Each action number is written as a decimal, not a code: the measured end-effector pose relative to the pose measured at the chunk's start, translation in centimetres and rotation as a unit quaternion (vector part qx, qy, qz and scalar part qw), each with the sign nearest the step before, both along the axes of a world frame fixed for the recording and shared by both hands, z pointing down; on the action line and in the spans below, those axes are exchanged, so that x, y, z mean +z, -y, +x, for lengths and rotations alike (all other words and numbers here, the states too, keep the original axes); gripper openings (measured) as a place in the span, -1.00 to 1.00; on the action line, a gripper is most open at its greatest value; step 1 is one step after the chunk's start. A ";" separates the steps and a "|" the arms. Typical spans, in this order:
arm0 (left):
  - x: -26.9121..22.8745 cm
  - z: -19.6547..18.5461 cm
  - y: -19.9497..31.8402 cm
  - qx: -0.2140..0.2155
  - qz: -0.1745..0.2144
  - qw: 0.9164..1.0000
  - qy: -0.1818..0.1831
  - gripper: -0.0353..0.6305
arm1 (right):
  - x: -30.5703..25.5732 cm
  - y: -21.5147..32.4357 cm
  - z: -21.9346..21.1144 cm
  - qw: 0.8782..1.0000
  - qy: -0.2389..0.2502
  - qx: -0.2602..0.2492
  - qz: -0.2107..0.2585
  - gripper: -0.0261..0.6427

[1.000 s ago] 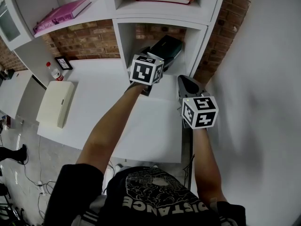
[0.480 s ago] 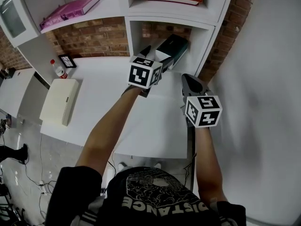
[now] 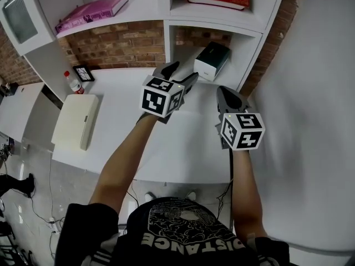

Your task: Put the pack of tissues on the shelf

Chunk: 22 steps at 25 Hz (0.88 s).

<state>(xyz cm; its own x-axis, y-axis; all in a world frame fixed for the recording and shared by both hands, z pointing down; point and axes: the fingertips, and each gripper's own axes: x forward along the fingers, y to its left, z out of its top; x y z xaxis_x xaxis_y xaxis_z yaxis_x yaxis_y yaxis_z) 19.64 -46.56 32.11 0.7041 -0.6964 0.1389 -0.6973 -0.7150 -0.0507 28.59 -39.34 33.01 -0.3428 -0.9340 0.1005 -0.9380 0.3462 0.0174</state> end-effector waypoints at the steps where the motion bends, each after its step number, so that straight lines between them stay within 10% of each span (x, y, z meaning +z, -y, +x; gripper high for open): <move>1: 0.0 -0.4 -0.4 0.003 0.001 1.000 0.002 -0.08 | -0.1 -0.1 -0.2 1.000 0.001 0.002 0.001 -0.91; 22: 0.9 -9.0 -4.1 -0.031 0.035 0.999 0.005 -0.82 | -0.2 -1.7 -3.0 1.000 -0.002 0.003 0.011 -0.91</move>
<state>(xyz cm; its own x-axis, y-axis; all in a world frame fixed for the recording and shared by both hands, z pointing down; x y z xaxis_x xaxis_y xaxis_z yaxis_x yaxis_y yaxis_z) 10.60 -42.48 33.03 0.6587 -0.7464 0.0952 -0.7390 -0.6655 -0.1049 25.58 -37.66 32.84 -0.3362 -0.9383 0.0809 -0.9402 0.3393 0.0287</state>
